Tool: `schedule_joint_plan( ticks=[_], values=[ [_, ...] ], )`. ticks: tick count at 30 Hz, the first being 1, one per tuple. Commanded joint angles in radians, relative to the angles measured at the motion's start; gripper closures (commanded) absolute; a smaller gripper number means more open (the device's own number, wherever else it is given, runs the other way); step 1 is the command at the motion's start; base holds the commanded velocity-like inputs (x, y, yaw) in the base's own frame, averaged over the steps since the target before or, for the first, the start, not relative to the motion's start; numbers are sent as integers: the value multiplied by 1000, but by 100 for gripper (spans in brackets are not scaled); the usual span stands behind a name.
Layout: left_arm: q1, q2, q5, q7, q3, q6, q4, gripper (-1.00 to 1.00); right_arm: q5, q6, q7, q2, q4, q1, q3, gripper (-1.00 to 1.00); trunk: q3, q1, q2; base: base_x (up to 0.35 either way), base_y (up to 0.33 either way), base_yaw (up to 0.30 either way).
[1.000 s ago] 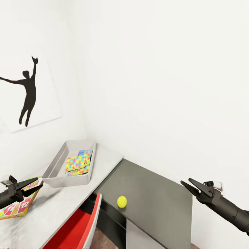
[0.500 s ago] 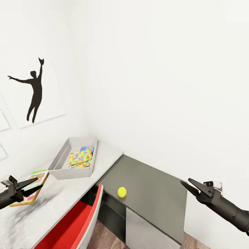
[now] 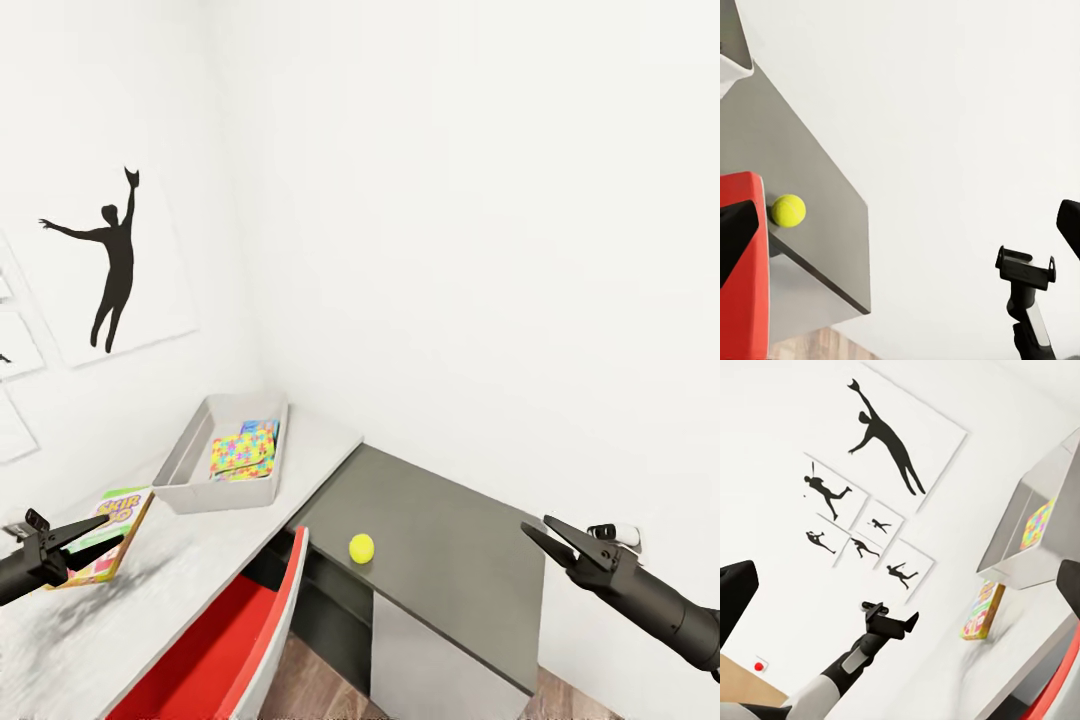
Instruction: Put all the toys in the child's room - the three board games (two on the bed and one on the table), the two jigsaw puzzles on the table, and the tennis ball on the table - inside the toy box on the table in the child's room.
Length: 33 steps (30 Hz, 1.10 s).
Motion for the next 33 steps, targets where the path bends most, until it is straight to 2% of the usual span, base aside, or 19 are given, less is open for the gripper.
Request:
schedule_joint_plan(
  ticks=[1, 33],
  values=[
    [0, 0, -1, -4, 0, 11, 0, -100, 1, 3, 3, 0, 0, -1, -1, -100, -2, 1, -2, -87, 69, 0],
    [7, 1, 0, -4, 1, 11, -7, -100, 3, 2, -2, 0, 0, -2, -1, -100, 1, 1, -2, -11, 8, 23]
  ],
)
